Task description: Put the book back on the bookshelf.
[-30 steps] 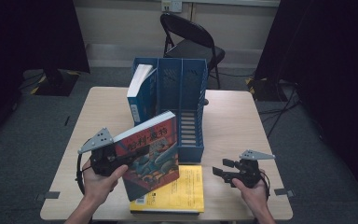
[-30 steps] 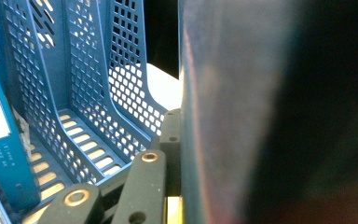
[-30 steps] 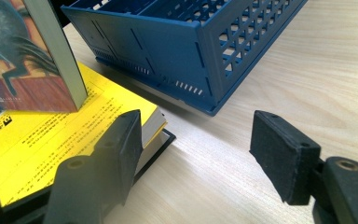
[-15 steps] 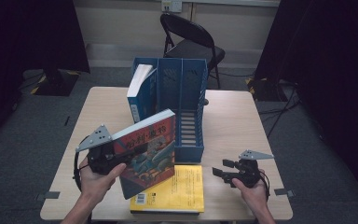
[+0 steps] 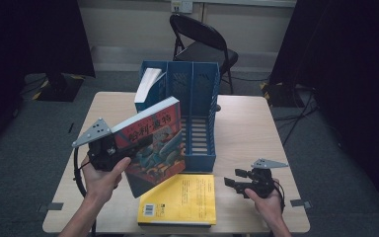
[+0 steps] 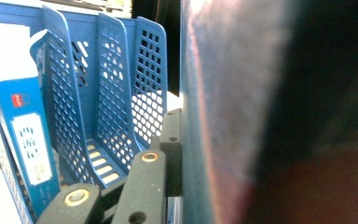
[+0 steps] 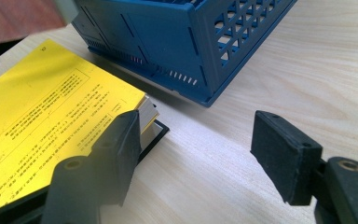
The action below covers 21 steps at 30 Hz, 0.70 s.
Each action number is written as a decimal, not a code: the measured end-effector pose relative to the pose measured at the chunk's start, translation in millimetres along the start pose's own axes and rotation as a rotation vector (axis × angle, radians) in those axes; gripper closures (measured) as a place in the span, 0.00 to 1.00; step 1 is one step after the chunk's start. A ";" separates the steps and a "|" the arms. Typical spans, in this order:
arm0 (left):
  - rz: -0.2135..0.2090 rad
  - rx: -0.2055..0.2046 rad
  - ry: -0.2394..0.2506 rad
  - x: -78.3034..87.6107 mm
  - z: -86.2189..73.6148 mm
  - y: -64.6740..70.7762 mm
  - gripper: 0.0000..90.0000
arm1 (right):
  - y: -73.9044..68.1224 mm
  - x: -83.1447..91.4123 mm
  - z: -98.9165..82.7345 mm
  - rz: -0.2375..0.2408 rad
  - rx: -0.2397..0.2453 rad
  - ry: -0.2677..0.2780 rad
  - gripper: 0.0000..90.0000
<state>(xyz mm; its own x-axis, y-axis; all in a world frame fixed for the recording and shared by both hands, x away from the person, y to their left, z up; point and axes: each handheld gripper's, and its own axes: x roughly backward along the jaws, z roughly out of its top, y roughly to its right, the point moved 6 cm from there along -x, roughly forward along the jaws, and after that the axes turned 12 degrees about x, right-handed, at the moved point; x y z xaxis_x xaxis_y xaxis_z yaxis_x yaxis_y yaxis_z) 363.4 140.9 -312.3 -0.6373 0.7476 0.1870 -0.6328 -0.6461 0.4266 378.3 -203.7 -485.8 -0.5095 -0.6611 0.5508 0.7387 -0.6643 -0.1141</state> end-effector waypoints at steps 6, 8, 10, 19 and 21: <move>0.034 0.018 0.023 -6.9 12.0 -3.8 0.83 | 0.1 -0.4 -0.7 0.002 -0.007 -0.002 0.36; 0.046 0.023 0.035 -9.3 16.9 -6.0 0.83 | 0.1 -0.5 -1.0 0.002 -0.007 -0.003 0.36; 0.060 0.023 0.044 -12.4 21.1 -8.0 0.83 | 0.4 -0.7 -1.1 0.002 -0.005 -0.003 0.36; 0.122 0.010 0.049 -30.5 35.4 -13.2 0.83 | 0.2 -3.7 -2.2 0.004 -0.004 -0.015 0.36; 0.128 0.013 0.057 -35.1 38.2 -13.0 0.83 | 0.1 -3.8 -2.2 0.005 -0.004 -0.015 0.36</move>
<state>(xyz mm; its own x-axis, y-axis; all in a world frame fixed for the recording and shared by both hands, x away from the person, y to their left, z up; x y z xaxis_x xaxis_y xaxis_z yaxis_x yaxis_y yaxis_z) 410.8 128.9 -290.5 -0.7369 0.6487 0.1903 -0.5390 -0.7337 0.4137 379.3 -202.1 -489.8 -0.4994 -0.6589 0.5625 0.7393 -0.6626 -0.1198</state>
